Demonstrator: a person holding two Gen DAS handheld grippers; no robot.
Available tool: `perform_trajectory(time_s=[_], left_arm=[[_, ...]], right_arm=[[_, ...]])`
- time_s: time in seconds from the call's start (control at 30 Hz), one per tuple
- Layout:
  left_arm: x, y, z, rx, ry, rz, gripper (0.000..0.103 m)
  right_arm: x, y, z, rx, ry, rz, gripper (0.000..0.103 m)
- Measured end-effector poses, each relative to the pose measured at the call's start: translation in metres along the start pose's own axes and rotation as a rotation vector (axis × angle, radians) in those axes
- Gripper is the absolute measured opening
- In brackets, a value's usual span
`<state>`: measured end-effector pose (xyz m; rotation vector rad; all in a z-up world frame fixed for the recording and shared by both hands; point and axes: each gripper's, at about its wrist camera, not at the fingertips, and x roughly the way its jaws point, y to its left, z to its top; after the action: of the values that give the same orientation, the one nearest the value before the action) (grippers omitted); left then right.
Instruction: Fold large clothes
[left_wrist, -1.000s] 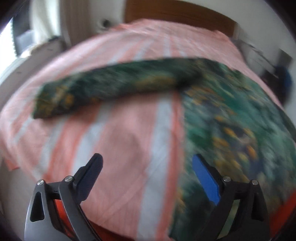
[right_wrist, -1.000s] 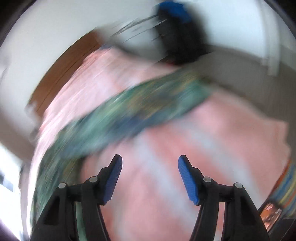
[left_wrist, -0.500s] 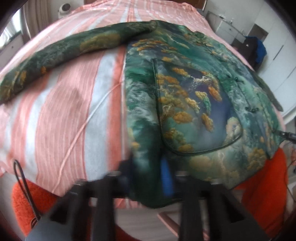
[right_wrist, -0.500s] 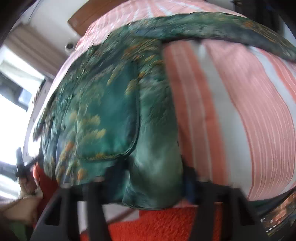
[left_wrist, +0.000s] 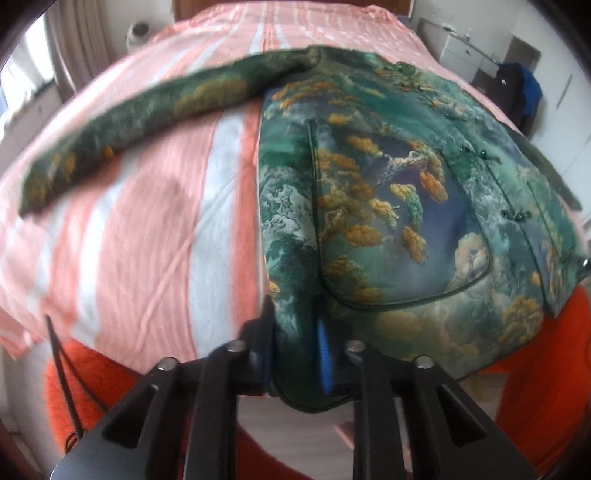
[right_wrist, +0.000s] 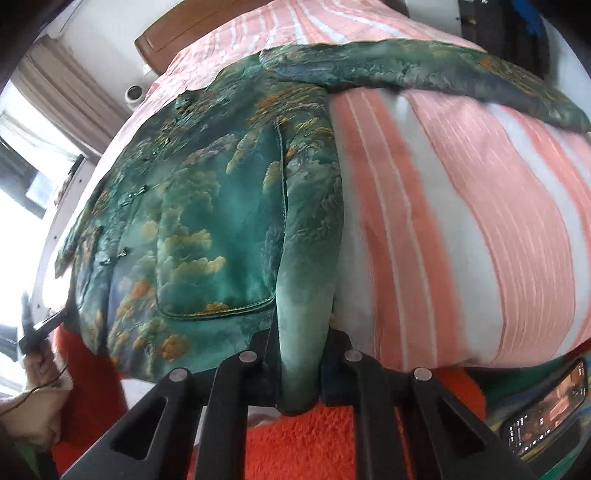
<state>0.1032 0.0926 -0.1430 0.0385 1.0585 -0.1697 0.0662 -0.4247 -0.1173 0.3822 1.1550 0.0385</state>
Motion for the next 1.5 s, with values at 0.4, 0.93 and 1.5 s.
perform_trajectory(time_s=[0.4,0.93,1.5], left_arm=[[-0.093,0.008,0.025,-0.157,-0.347,0.07,0.1],[-0.06,-0.011,0.027,-0.156,-0.271,0.29,0.1],[-0.048,-0.02,0.03,-0.092,-0.274,0.215,0.102]], right_arm=[[-0.072,0.048,-0.006,-0.047,-0.339,-0.149,0.076],[-0.017,0.189,-0.043,-0.329,-0.373,0.025,0.081],[0.0,0.182,-0.039,-0.253,-0.318,0.054,0.081]])
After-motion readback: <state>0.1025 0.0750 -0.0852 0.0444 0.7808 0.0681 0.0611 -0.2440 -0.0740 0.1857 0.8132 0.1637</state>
